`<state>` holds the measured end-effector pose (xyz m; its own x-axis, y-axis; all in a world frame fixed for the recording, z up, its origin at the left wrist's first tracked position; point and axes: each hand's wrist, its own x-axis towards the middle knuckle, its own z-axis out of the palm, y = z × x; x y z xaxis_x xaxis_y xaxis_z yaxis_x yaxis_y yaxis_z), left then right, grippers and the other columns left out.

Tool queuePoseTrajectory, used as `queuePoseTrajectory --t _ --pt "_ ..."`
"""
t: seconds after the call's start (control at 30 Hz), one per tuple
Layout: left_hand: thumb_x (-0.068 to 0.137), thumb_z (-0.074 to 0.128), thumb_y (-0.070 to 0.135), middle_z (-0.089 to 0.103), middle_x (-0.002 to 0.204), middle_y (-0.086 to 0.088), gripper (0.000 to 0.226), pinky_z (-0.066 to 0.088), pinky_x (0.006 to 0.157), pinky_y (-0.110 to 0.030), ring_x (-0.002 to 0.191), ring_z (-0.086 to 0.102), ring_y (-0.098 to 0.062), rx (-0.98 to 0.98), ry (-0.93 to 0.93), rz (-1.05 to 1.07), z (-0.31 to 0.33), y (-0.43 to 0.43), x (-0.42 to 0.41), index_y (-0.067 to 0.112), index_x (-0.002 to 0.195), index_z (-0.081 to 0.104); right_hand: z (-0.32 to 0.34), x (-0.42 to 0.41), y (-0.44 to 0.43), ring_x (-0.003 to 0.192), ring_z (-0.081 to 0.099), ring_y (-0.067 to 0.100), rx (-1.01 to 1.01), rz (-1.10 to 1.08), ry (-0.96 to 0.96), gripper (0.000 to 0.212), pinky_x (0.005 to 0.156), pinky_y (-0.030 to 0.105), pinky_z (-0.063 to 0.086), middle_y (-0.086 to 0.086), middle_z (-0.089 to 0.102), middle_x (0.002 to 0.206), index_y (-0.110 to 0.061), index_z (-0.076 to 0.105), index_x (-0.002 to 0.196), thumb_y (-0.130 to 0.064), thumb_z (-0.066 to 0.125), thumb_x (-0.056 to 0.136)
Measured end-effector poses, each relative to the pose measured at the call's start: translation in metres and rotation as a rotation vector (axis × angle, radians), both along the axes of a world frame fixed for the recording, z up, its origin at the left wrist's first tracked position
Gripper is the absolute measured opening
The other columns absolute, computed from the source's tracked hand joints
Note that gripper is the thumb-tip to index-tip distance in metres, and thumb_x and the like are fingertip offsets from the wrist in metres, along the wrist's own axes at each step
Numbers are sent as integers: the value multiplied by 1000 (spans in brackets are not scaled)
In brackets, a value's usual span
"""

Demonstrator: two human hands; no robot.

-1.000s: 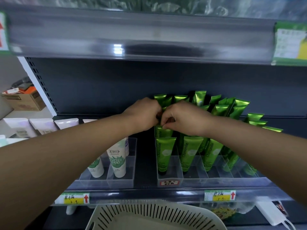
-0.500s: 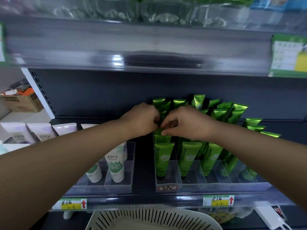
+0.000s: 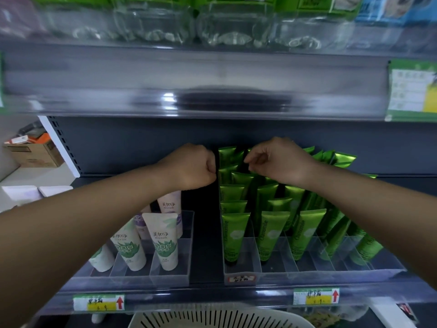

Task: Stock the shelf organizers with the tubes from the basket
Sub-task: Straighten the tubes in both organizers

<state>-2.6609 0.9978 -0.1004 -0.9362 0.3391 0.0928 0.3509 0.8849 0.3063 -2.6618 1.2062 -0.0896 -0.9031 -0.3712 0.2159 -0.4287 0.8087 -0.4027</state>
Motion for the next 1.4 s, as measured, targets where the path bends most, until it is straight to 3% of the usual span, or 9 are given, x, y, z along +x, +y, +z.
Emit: queuePoseTrajectory --t 0.1,0.23,0.4,0.53,0.83,0.97,1.2,1.4 --pt "82 61 23 70 99 -1 16 48 80 -25 95 63 -19 -34 103 31 -2 7 -10 17 95 67 -3 -2 -6 75 60 4 77 26 6 18 64 8 41 -3 71 85 -15 74 96 -14 71 79" --pt "82 67 27 69 104 -7 24 51 86 -33 99 64 -23 -22 58 28 -7 16 -22 14 102 69 -8 -5 -16 92 64 18 256 59 12 19 83 27 50 2 71 97 -17 73 97 -15 67 79" --pt "81 68 23 71 100 -7 13 46 78 -24 94 65 -22 5 45 30 -16 26 -32 16 91 72 -13 -7 -20 92 64 20 317 52 18 16 79 24 47 2 71 97 -18 74 94 -14 67 80" --pt "82 68 22 70 101 -6 12 44 76 -23 94 65 -22 23 65 28 -18 28 -35 17 92 73 -15 -9 -19 94 64 18 248 18 -2 17 83 24 48 1 71 100 -18 74 95 -13 68 80" --pt "84 63 16 69 108 -7 18 50 85 -28 101 64 -25 17 110 12 -17 27 -35 20 98 73 -20 -9 -23 88 65 14 144 27 19 15 75 17 43 1 73 95 -16 76 93 -12 69 80" --pt "84 60 15 69 105 -10 17 47 80 -26 99 63 -28 4 123 1 -15 28 -35 18 96 72 -20 -9 -29 89 65 14 125 44 22 16 74 16 41 2 73 96 -16 75 95 -13 69 81" --pt "81 59 10 68 97 -14 16 37 68 -23 92 63 -31 -21 142 -5 -15 28 -34 15 89 72 -22 -7 -34 90 66 15 123 77 39 16 81 20 46 3 73 98 -16 75 95 -13 69 80" --pt "82 60 13 69 98 -11 16 45 73 -25 92 64 -28 -10 134 -5 -18 25 -36 18 92 73 -26 -7 -32 94 65 15 106 61 29 20 85 18 44 3 72 103 -15 74 101 -14 69 82"
